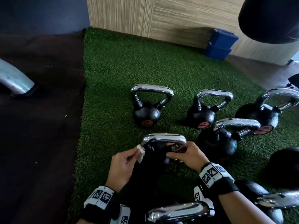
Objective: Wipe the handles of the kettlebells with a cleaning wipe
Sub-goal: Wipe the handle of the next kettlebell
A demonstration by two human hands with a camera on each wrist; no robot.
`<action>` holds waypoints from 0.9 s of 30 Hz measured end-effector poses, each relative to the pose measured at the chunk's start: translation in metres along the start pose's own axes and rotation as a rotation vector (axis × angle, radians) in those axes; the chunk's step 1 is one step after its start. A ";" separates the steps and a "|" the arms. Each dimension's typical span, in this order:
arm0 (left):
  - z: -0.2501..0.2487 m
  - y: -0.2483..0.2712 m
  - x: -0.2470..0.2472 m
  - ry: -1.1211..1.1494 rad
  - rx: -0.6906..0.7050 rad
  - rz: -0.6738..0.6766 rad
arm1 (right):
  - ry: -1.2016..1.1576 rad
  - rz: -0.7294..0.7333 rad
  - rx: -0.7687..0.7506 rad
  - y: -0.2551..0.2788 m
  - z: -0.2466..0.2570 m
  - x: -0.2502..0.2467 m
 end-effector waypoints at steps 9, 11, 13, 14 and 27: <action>-0.017 -0.004 -0.001 -0.006 0.065 -0.014 | 0.205 0.008 0.133 0.016 0.002 -0.014; -0.022 -0.015 0.001 -0.039 0.067 0.026 | 0.324 0.091 0.165 0.024 0.007 -0.015; -0.027 -0.030 0.006 -0.072 0.045 0.056 | 0.433 0.162 0.149 0.030 0.015 -0.014; -0.030 -0.040 0.009 -0.105 0.039 0.064 | 0.493 0.182 0.132 0.031 0.020 -0.012; -0.044 -0.086 0.043 -0.257 0.047 0.356 | 0.213 0.247 0.186 0.008 0.035 -0.002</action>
Point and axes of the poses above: each hand's wrist, its own y-axis away from the middle knuckle, its own x-axis out of the palm, z = x × y, the point moved 7 cm from there along -y, towards the middle knuckle, and after that the axes turned 13 degrees about z, right-handed, at the moved point
